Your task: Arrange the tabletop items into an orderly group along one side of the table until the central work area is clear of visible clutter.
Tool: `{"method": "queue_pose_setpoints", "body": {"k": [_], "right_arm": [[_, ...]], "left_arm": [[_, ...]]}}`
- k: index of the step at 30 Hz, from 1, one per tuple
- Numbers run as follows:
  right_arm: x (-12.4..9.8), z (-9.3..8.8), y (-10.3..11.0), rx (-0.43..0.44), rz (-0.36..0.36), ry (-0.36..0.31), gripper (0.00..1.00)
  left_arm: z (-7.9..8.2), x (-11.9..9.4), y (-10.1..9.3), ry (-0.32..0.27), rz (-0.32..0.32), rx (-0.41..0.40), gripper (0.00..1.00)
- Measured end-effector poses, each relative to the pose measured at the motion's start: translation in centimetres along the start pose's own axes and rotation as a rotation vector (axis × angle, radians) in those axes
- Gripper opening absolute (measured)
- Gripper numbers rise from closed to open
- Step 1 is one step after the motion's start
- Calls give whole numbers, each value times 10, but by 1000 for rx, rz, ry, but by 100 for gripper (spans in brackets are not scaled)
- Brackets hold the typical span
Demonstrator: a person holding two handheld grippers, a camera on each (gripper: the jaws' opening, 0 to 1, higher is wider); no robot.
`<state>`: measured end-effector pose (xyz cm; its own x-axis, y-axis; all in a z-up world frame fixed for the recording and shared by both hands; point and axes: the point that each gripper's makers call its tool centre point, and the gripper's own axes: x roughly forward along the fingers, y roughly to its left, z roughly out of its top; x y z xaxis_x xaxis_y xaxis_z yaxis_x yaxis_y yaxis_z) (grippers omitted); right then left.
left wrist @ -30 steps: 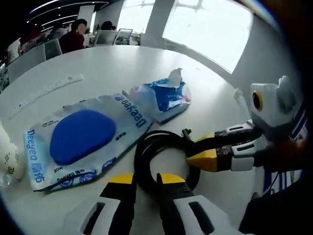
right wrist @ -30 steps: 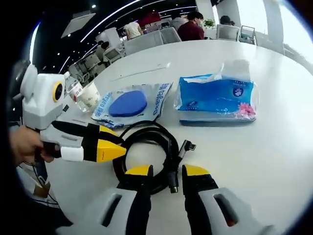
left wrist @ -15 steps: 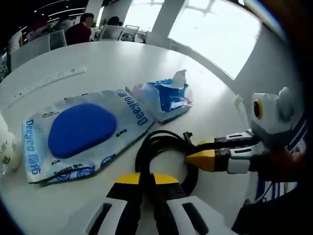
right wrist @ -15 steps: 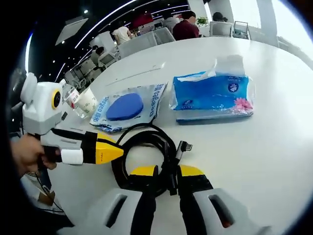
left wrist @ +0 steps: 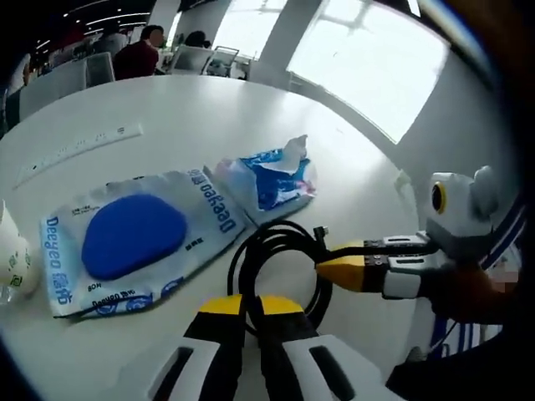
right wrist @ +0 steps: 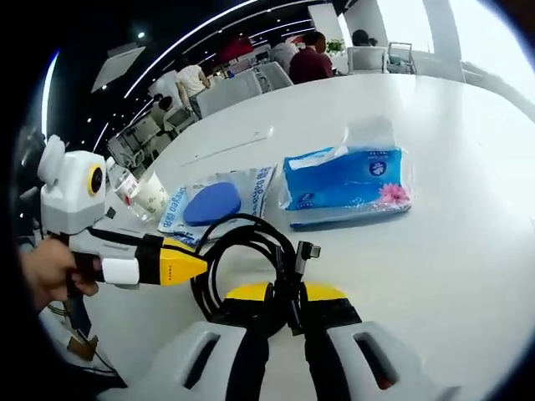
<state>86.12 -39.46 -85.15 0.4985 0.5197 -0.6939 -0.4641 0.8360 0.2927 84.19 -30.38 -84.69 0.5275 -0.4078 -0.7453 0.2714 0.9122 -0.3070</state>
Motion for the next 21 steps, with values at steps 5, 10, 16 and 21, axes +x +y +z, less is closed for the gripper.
{"method": "queue_pose_setpoints", "body": {"k": [5,10,16,21], "right_arm": [[-3,3,-9,5,-13,-10,8],[-2,1,-14,-12,-26,-4,8],[2,-2,-18,-42,-37,7,8],[8,2,-22,-89,-33,-13,5]], "left_arm": [[6,4,-7,-3,-9,12,2],[7,9,-10,5,-14,11,2],[3,16,-9,19,-3,15,3],[1,20,-5,27,4,14,5]]}}
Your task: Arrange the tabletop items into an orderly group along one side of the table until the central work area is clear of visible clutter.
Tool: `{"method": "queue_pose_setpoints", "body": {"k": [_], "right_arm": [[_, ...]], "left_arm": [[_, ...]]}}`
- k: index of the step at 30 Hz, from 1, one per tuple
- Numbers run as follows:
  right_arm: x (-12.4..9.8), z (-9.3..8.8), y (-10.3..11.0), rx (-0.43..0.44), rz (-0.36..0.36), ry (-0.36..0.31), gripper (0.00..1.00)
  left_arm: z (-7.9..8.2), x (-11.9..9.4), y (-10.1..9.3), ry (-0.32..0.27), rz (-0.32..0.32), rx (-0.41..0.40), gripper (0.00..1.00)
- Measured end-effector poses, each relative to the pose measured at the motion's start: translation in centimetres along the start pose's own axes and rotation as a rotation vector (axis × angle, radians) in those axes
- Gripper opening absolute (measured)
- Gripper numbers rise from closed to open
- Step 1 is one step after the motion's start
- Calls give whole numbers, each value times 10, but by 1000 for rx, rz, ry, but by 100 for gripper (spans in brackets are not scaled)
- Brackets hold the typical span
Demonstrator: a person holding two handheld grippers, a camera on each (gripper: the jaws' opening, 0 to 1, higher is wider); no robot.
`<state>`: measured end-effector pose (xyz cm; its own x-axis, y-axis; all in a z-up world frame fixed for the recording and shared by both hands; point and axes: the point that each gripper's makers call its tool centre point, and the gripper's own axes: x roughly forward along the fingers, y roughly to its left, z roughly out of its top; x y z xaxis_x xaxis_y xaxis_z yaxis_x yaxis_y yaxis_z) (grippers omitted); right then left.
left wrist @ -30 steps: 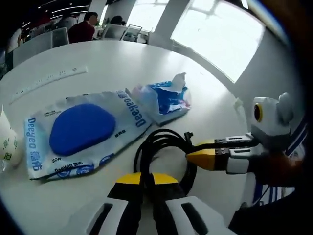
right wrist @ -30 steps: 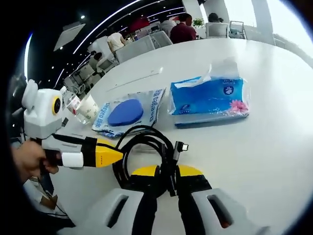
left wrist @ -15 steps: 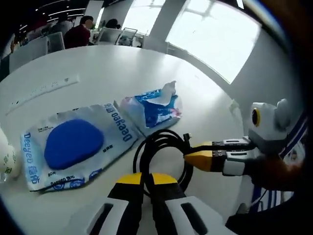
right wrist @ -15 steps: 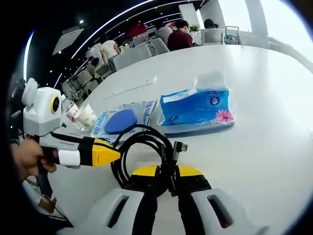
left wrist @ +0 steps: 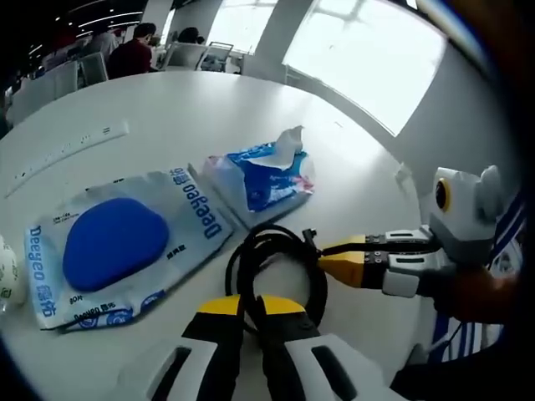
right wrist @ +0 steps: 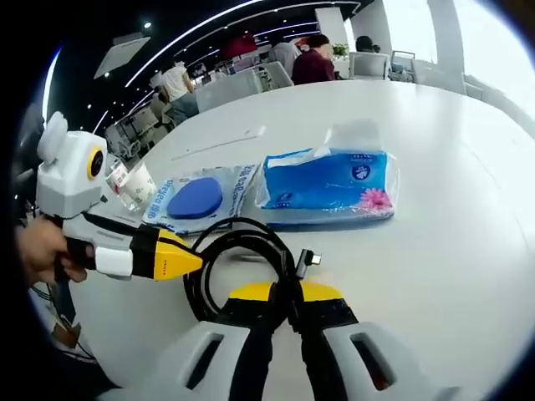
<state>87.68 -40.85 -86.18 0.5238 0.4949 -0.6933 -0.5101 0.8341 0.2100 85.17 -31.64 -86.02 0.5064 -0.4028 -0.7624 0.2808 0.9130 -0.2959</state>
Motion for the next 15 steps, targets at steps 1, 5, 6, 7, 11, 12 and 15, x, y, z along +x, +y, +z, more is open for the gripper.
{"method": "queue_pose_setpoints", "body": {"k": [1,5,6,7,11,12,15], "right_arm": [[0,0,-1,0,-2,5,5],[1,1,0,-8,0,0,5],[1,2,0,-11,0,2,5],[2,1,0,-15,0,4,5],[2,1,-1,-35,0,6,5],[1,2,-1,-46,2,-4,5],[-3,5,3,-22,27,-32,12]], "left_arm": [[0,0,0,-1,0,1,5],[-2,3,3,2,14,26,5],[-2,2,2,4,17,37,5],[-3,2,2,3,18,44,6],[-2,1,4,-4,33,82,6],[0,-1,1,-28,18,64,6],[3,-4,1,-62,12,30,11]]}}
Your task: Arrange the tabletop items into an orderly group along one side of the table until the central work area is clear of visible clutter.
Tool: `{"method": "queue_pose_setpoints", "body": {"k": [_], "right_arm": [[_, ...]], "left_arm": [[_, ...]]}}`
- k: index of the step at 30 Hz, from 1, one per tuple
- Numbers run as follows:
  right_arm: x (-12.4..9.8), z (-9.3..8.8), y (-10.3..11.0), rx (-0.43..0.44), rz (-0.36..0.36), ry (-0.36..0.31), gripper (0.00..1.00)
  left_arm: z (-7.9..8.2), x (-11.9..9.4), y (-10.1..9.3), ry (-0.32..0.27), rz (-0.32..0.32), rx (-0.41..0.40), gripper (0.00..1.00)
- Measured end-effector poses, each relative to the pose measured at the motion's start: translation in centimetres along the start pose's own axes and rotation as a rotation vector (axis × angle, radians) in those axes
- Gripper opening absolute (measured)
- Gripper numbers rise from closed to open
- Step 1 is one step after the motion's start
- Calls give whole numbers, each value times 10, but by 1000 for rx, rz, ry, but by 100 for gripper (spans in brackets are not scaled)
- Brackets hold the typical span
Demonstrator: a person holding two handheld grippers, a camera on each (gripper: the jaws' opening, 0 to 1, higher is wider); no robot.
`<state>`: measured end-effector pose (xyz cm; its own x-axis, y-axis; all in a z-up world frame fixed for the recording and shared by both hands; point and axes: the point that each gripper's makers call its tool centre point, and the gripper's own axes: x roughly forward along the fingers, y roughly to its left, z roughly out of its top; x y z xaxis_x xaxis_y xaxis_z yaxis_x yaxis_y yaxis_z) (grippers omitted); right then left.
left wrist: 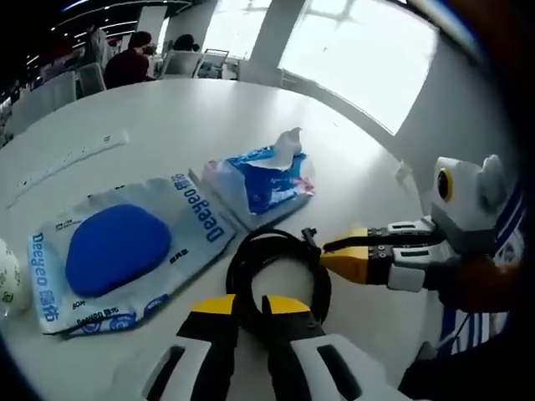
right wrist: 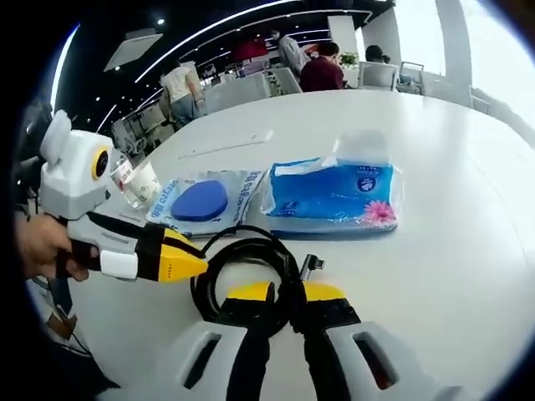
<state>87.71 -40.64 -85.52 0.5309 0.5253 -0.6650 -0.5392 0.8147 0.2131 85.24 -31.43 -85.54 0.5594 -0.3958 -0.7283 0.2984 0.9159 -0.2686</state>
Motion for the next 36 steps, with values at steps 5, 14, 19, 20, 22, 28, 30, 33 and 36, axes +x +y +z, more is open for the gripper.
{"method": "queue_pose_setpoints", "body": {"k": [5,14,19,20,22,28,30,33,36], "right_arm": [[-3,1,4,-25,13,-7,21],[-14,12,14,-11,68,-73,43],[-23,18,19,-15,87,-101,52],[-26,19,21,-20,93,-104,54],[-28,19,24,-28,102,-113,57],[-39,22,32,-29,136,-149,74],[-43,24,34,-47,145,-156,79],[-49,26,35,-77,151,-164,84],[-60,30,40,-106,160,-170,91]], "left_arm": [[1,-4,-3,-24,0,22,19],[-2,-26,-17,-93,-15,60,26],[-5,-44,-16,-125,9,43,32],[-6,-46,-17,-127,10,43,33],[-3,-52,-13,-153,27,51,35],[-8,-78,2,-207,54,39,42],[-12,-87,6,-220,57,23,45],[-19,-99,16,-248,62,-19,48],[-27,-114,24,-261,107,2,55]]}}
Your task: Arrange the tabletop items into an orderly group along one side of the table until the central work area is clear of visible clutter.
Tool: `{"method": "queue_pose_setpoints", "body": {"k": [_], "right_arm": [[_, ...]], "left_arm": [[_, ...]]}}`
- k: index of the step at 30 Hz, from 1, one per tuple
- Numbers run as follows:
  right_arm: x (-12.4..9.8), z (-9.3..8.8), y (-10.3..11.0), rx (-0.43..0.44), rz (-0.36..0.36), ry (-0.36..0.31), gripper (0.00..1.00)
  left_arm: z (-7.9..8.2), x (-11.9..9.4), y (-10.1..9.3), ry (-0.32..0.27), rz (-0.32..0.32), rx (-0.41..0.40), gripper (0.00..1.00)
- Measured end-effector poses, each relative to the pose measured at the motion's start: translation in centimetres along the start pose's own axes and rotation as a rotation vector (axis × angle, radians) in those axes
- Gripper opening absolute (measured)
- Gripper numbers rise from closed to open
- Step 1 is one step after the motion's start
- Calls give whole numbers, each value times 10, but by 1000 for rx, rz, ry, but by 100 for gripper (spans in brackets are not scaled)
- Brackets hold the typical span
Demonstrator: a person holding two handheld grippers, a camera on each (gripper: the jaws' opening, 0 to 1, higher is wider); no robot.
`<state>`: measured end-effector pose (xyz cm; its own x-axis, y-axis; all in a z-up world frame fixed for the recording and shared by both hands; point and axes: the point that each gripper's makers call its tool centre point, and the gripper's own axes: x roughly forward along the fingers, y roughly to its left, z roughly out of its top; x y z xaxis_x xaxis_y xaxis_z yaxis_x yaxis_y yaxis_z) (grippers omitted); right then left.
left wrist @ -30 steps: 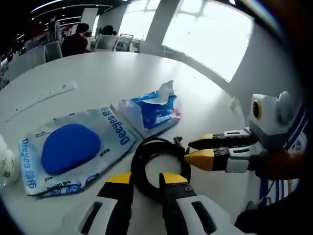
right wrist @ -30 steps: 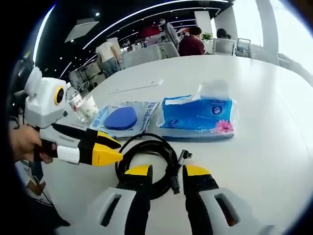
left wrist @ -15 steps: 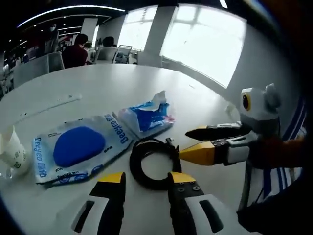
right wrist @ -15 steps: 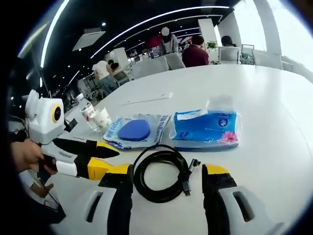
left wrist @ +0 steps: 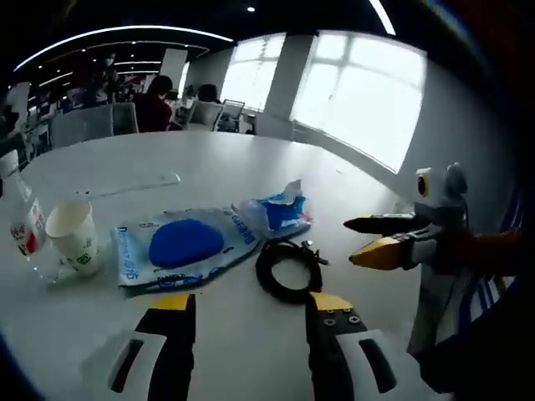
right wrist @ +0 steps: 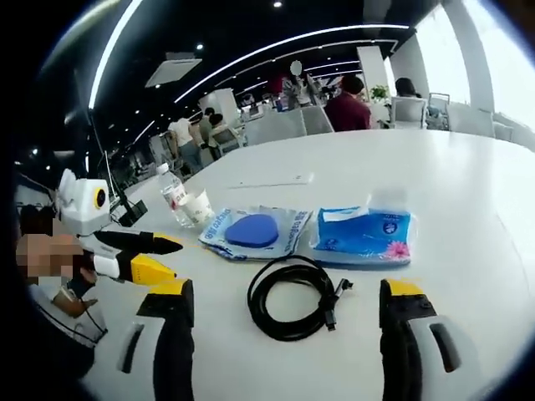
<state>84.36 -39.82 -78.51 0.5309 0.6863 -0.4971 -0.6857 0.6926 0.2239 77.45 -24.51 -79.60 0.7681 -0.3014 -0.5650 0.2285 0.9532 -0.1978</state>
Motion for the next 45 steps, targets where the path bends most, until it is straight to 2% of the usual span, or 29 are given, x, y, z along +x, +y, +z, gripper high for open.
{"method": "queue_pose_setpoints", "body": {"k": [5,10,13,22,29,35,45], "right_arm": [[-9,2,1,-26,11,0,99],[-22,5,-3,-53,-5,-5,100],[-29,7,-4,-62,-7,-5,100],[-48,-5,-11,-64,-8,18,100],[-61,-9,-11,-74,-25,27,100],[-65,-8,-15,-78,-39,21,100],[-64,-3,-15,-109,-29,24,100]], "left_arm": [[-5,-24,23,-22,36,-1,64],[-11,-50,39,-50,70,21,72],[-8,-65,46,-74,73,20,76],[-19,-94,75,-41,111,37,87],[-29,-113,89,-16,107,49,94],[-28,-126,95,-27,123,56,99],[-26,-138,99,-52,136,50,99]]}}
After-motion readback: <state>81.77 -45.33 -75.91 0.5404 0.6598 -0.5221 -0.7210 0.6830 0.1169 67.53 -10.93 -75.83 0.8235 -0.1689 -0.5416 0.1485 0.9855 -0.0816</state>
